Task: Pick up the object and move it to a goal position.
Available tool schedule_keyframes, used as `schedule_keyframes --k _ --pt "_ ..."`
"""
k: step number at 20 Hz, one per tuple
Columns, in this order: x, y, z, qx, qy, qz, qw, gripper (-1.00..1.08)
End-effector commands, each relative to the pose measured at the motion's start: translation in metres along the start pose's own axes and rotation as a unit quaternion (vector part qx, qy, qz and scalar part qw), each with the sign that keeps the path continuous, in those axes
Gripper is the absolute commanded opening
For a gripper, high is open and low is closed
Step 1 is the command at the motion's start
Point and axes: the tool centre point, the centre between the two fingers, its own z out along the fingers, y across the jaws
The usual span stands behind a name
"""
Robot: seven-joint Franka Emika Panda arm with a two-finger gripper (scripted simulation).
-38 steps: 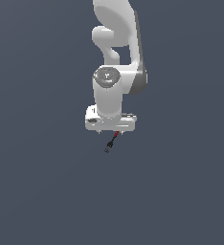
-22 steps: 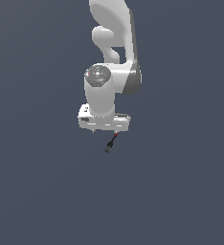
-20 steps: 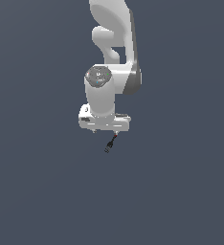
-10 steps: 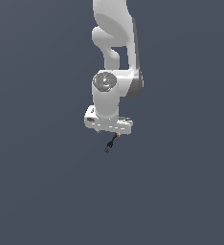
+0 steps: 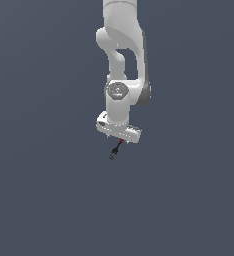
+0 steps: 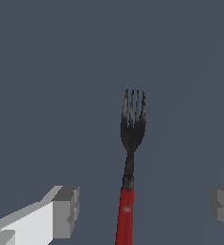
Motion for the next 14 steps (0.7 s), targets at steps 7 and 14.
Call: schedule_keyframes --k 7,14 --pt "-0.014 -0.001 0.016 0.000 0.008 0.039 0.9992 1.00" --pt "-0.015 -0.002 0.020 0.000 0.007 0.040 0.9992 1.00"
